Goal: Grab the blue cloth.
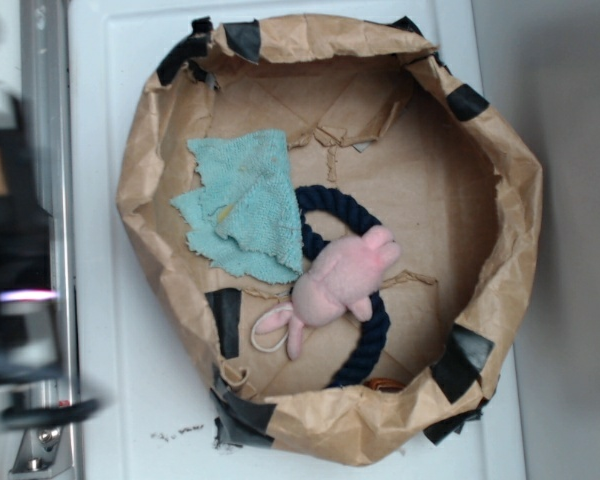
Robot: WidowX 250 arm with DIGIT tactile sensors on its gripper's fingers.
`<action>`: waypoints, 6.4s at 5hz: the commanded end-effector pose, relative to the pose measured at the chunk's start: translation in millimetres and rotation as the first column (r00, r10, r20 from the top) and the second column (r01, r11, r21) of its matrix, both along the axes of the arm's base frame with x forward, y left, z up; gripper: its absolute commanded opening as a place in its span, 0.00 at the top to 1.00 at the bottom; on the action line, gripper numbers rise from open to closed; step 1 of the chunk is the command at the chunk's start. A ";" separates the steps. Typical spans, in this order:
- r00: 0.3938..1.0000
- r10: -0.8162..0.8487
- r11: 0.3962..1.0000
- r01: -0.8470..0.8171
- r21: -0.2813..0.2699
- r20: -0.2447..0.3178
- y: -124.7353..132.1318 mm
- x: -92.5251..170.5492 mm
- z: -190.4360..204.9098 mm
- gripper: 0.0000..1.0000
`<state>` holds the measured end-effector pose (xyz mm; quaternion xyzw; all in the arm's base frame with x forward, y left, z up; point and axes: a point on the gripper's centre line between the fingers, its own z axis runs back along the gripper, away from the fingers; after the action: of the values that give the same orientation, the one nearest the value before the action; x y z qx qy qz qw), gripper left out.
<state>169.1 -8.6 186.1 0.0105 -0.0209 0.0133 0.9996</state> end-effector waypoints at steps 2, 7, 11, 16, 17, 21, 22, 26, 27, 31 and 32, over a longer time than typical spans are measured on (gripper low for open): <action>0.999 -0.008 0.999 0.009 0.038 -0.043 28.8 65.3 -99.1 0.00; 0.995 -0.098 0.994 0.097 0.052 0.012 37.7 25.1 -158.3 1.00; 0.997 -0.080 0.994 0.079 0.072 0.016 43.2 28.4 -153.7 1.00; 0.992 -0.017 0.999 0.011 0.047 0.126 69.2 59.4 -61.7 1.00; 0.990 -0.013 1.000 0.014 -0.007 0.138 68.2 64.0 -20.8 1.00; 0.981 -0.180 0.981 0.184 -0.055 0.071 40.2 70.6 -111.5 0.00; 0.974 -0.222 0.974 0.224 -0.039 0.056 29.1 67.2 -127.2 0.00; 0.973 -0.229 0.972 0.230 -0.039 0.020 30.6 65.3 -150.3 0.00; 0.975 -0.220 0.974 0.220 -0.048 0.008 34.6 64.8 -155.6 0.00; 0.979 -0.203 0.978 0.203 -0.045 0.017 37.2 65.3 -161.2 1.00; 0.981 -0.193 0.980 0.193 -0.044 0.015 39.2 65.8 -161.3 1.00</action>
<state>232.9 22.8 17.9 -0.0183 -0.0091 -0.0913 0.9956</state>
